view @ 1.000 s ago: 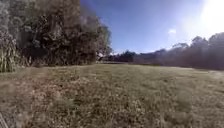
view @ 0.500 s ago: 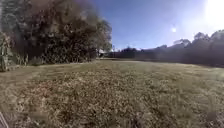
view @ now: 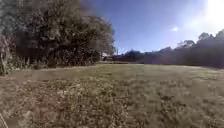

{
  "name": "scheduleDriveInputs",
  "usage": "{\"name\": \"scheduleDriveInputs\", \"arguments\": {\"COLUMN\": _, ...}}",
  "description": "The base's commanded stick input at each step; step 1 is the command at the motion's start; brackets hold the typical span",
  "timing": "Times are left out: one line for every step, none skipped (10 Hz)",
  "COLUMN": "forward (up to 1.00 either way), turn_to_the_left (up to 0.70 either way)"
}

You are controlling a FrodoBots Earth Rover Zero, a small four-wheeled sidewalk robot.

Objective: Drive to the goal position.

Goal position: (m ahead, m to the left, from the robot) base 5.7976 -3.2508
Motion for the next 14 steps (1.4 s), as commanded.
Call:
{"name": "scheduleDriveInputs", "arguments": {"forward": 0.97, "turn_to_the_left": 0.00}}
{"name": "scheduleDriveInputs", "arguments": {"forward": 0.96, "turn_to_the_left": 0.00}}
{"name": "scheduleDriveInputs", "arguments": {"forward": 0.97, "turn_to_the_left": 0.00}}
{"name": "scheduleDriveInputs", "arguments": {"forward": 0.97, "turn_to_the_left": 0.00}}
{"name": "scheduleDriveInputs", "arguments": {"forward": 0.97, "turn_to_the_left": 0.00}}
{"name": "scheduleDriveInputs", "arguments": {"forward": 0.97, "turn_to_the_left": 0.00}}
{"name": "scheduleDriveInputs", "arguments": {"forward": 0.97, "turn_to_the_left": 0.00}}
{"name": "scheduleDriveInputs", "arguments": {"forward": 0.97, "turn_to_the_left": 0.00}}
{"name": "scheduleDriveInputs", "arguments": {"forward": 0.97, "turn_to_the_left": 0.00}}
{"name": "scheduleDriveInputs", "arguments": {"forward": 0.97, "turn_to_the_left": 0.00}}
{"name": "scheduleDriveInputs", "arguments": {"forward": 0.97, "turn_to_the_left": 0.00}}
{"name": "scheduleDriveInputs", "arguments": {"forward": 0.97, "turn_to_the_left": 0.00}}
{"name": "scheduleDriveInputs", "arguments": {"forward": 0.97, "turn_to_the_left": 0.00}}
{"name": "scheduleDriveInputs", "arguments": {"forward": 0.97, "turn_to_the_left": 0.00}}
